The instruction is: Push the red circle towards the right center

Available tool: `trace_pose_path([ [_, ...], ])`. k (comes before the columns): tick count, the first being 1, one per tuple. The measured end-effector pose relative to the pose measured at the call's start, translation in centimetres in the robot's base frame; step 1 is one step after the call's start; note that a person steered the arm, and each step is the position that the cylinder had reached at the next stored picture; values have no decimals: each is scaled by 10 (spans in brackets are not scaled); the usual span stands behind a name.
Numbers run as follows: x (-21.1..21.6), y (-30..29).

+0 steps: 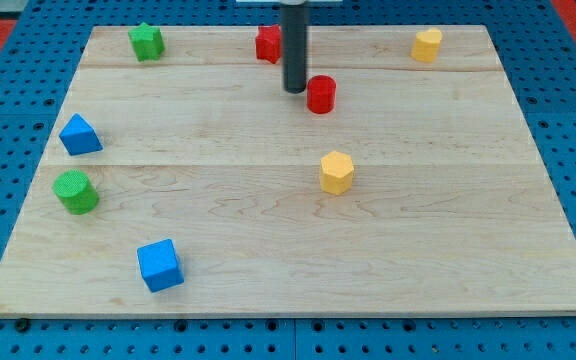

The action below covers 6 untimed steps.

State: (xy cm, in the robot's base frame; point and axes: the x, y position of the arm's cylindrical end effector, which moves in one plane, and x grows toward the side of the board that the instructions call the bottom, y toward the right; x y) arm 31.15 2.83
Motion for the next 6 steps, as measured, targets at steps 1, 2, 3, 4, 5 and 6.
trace_pose_path([
  [1,11,57],
  [2,47,100],
  [3,64,129],
  [4,60,86],
  [5,71,69],
  [6,91,85],
])
